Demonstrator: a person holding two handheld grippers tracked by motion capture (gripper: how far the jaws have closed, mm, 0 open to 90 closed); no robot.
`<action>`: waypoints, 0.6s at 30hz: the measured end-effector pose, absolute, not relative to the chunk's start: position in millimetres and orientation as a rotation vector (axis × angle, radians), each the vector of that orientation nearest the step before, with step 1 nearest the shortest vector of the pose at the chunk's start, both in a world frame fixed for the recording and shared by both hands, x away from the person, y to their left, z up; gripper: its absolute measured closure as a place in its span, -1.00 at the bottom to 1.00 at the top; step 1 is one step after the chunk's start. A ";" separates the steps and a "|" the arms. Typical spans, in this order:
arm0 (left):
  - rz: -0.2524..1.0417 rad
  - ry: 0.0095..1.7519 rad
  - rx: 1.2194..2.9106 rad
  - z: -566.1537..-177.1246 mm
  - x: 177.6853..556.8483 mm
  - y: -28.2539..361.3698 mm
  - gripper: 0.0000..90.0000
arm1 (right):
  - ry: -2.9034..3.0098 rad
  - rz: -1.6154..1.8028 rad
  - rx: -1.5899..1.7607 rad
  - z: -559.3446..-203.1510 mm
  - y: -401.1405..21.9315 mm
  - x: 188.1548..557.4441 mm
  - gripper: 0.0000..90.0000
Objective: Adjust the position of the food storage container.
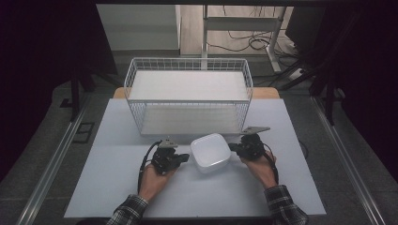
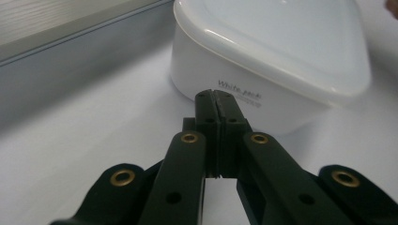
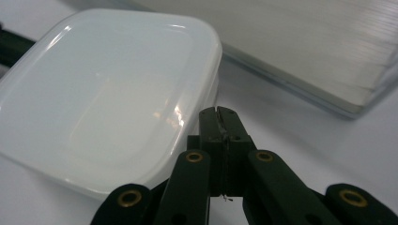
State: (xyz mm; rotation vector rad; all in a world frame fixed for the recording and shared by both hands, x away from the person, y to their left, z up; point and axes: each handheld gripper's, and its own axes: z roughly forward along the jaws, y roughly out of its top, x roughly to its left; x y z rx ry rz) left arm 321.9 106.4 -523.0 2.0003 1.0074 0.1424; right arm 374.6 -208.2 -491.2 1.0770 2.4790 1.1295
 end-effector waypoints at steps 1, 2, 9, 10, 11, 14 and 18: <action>0.145 1.010 2.001 -523.3 322.8 109.2 0.99 | 2.487 1.129 1.068 -491.0 -205.1 372.4 0.98; 0.145 1.018 1.997 -523.6 323.3 111.2 1.00 | 2.496 1.133 1.059 -490.9 -201.5 370.2 0.98; 0.119 1.034 2.027 -521.1 322.7 125.3 0.99 | 2.534 1.153 1.039 -490.2 -186.0 357.0 0.98; 0.115 1.034 2.035 -520.5 322.6 127.8 0.99 | 2.542 1.159 1.035 -490.3 -184.6 354.8 0.98; 0.113 1.034 2.038 -520.1 322.5 129.5 0.99 | 2.549 1.165 1.037 -490.2 -183.0 352.4 0.98; 0.106 1.050 2.036 -519.2 322.2 135.0 0.99 | 2.566 1.175 1.025 -490.0 -179.1 345.8 0.98; 0.104 1.054 2.033 -519.6 323.5 138.8 0.99 | 2.582 1.166 0.992 -488.2 -174.1 336.9 0.98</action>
